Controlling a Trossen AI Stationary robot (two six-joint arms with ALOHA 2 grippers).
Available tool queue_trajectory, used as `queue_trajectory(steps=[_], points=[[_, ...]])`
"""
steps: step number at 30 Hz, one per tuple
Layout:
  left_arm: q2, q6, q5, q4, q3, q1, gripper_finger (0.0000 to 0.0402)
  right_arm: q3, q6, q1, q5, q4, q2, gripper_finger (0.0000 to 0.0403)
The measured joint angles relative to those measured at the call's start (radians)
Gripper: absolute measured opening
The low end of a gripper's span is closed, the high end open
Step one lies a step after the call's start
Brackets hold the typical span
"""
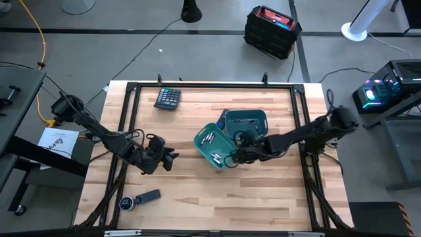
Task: Sort batteries
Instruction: Adjust the green bin
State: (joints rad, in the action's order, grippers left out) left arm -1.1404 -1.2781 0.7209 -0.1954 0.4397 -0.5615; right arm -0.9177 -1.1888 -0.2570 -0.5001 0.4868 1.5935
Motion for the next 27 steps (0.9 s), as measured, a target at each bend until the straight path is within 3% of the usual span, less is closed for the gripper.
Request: queue_trajectory(steps=[5,13,20,24,27], points=[[0.047,-0.061,-0.014,-0.034,0.0,-0.026,0.0181,-0.092,0.071,0.004,0.057,-0.17,0.125,0.0],[0.188,0.005,0.027,-0.192,0.0,-0.033,0.0181,-0.367,0.252,0.042,0.114,-0.263,0.337,0.0],[0.318,0.006,0.026,-0.345,0.0,-0.049,0.0181,-0.566,0.404,0.051,0.062,0.109,0.314,0.0],[0.35,0.009,0.053,-0.371,-0.001,-0.059,0.0181,-0.548,0.388,0.022,0.033,0.327,0.243,0.0],[0.346,0.011,0.07,-0.359,0.0,-0.062,0.0181,-0.462,0.294,-0.016,0.043,0.401,0.185,0.0]])
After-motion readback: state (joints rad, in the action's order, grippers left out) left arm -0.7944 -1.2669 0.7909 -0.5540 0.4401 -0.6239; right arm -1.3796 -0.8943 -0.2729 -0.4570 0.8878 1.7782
